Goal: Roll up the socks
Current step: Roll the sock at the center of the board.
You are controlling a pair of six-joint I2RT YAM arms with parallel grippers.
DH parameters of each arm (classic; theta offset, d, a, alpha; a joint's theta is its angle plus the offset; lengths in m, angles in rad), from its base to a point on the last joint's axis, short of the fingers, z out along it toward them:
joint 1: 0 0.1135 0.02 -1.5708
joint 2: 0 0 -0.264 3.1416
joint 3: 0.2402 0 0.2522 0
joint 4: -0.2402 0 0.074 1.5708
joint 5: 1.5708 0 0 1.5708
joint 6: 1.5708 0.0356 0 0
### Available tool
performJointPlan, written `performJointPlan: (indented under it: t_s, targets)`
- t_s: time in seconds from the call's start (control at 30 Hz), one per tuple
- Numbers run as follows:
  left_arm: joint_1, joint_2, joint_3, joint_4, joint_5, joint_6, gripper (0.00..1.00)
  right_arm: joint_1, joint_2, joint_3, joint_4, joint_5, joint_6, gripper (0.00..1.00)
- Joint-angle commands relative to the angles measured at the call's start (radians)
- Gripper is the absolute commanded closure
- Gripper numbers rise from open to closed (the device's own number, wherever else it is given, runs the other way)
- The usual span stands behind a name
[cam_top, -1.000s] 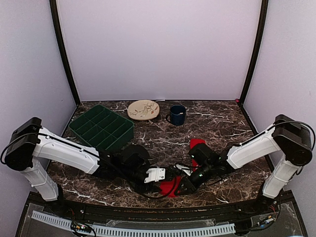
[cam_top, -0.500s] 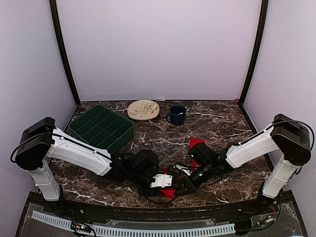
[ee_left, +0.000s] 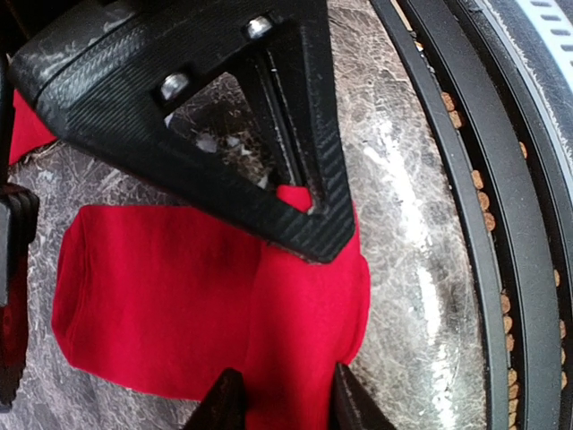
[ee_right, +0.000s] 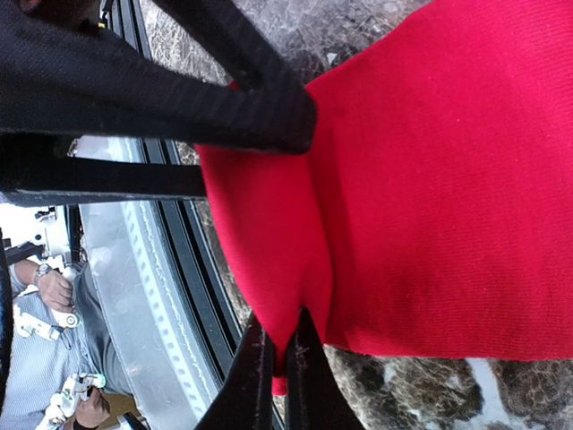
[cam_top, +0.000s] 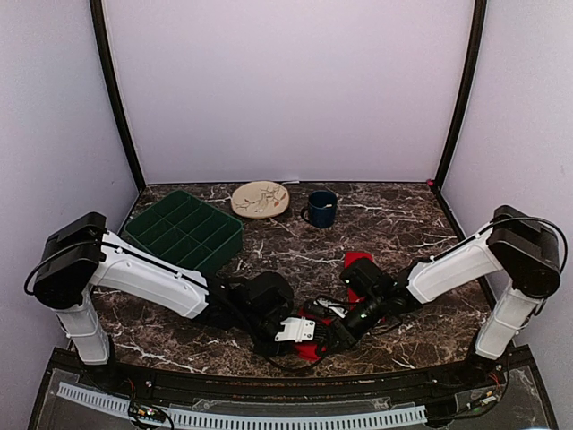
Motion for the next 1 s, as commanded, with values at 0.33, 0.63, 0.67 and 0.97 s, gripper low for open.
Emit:
performJointPlan:
  t_s: [0.33,0.63,0.67,0.97]
  targets:
    - [-0.002,0.027,0.069,-0.114,0.073,0.005,0.86,-0.010,0.013,0.016,-0.015,-0.022,-0.006,0.98]
    - [0.055,0.085,0.162,-0.241,0.214,-0.027,0.89,-0.025,-0.030,-0.040,0.041,0.001,0.045,0.71]
    - [0.064,0.090,0.172,-0.254,0.234,-0.034,0.89,-0.029,-0.040,-0.050,0.055,0.002,0.056,0.71]
    - [0.121,0.139,0.240,-0.364,0.364,-0.067,0.89,-0.037,-0.088,-0.135,0.163,0.047,0.154,0.63]
